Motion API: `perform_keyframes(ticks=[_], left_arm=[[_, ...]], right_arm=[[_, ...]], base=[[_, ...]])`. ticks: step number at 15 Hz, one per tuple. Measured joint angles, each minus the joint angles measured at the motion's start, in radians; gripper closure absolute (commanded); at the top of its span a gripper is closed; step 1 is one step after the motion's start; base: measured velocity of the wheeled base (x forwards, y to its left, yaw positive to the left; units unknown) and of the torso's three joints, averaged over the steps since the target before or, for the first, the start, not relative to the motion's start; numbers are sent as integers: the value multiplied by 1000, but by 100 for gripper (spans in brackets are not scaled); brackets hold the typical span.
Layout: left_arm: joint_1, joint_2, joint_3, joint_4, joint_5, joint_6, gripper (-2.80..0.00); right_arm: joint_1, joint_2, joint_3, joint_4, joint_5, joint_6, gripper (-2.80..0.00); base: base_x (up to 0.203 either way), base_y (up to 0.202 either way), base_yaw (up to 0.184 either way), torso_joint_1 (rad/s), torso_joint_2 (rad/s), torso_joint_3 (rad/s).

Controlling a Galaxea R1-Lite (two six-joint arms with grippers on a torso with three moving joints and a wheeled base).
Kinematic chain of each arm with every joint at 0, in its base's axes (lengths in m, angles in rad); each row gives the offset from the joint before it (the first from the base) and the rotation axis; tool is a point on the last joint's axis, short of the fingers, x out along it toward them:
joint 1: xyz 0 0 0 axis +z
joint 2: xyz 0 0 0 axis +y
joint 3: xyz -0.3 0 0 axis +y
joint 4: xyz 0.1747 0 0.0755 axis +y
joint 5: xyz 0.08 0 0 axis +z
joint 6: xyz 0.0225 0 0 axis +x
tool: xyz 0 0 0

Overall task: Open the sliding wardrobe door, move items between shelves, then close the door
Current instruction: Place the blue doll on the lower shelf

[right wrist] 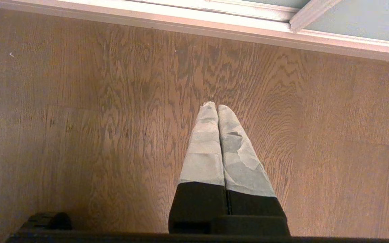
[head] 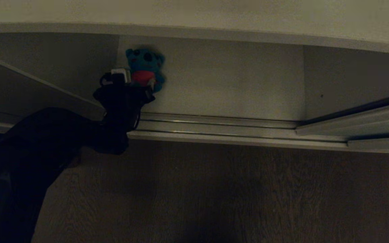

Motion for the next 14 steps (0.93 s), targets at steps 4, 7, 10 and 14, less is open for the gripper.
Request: perform_keyframes(ticks=[4,7,10,14], left_arm=[[6,-65,47,-2,-10,4,-280],[6,-144,137,6,-11,1,0],[5,-259,247,86,-13,1,0],[4,-506,404,302,-27,-4,0]], right_arm=[[-1,0,0,-1,0,0,0],[0,0,0,0,0,0,0],[0,0,0,0,0,0,0],[-1,0,0,0,0,0,0]], base=[[0,0,0,0,0,0],[0,0,0,0,0,0],[0,0,0,0,0,0],[0,0,0,0,0,0]])
